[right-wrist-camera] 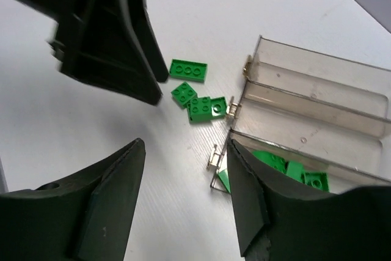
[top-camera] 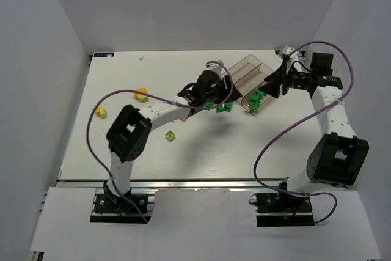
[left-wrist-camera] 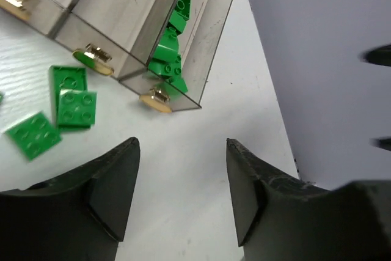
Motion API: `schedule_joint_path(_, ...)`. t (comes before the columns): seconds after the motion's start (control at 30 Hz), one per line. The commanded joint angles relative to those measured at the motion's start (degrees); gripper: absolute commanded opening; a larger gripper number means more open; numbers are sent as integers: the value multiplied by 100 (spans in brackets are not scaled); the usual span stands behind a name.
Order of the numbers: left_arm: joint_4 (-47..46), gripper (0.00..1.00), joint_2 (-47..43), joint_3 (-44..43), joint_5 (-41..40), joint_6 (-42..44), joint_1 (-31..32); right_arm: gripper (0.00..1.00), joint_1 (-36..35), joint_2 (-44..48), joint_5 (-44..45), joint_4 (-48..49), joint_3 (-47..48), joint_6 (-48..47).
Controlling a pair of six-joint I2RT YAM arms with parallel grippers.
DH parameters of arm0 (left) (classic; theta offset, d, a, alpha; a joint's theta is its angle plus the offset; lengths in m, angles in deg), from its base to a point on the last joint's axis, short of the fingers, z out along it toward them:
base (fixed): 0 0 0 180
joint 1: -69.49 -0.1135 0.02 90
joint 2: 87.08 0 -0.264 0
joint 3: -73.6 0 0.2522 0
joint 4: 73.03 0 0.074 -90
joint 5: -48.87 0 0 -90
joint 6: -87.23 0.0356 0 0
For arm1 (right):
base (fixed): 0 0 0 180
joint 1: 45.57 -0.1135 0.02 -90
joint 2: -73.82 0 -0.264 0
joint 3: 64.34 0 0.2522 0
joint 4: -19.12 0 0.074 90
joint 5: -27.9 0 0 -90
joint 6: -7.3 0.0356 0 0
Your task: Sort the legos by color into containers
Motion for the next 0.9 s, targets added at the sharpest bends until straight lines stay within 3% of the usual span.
schedule_joint_path(0.0,-160,69,-1093,652,-505,143,-43,61,-248,-363,-375,-1529,470,-2375)
schedule_joint_path(0.03,-99,70,-1278,1028,-619,160,-61,62,-476,-452,-95,-2176,541,-2819)
schedule_joint_path(0.1,42,74,-1805,1408,-778,151,-157,63,-732,-654,240,-2454,603,-3340)
schedule_joint_path(0.3,412,77,-3481,3077,-1164,-42,-377,68,-1769,-760,1961,-1797,287,-3842)
schedule_joint_path(0.57,1394,84,-5742,4634,-2165,-490,-430,83,-2139,-1172,2684,-1858,181,-6827)
schedule_joint_path(0.87,2125,85,-7492,5584,-2668,-1202,-439,83,-2490,-2087,3238,-2174,911,-7965)
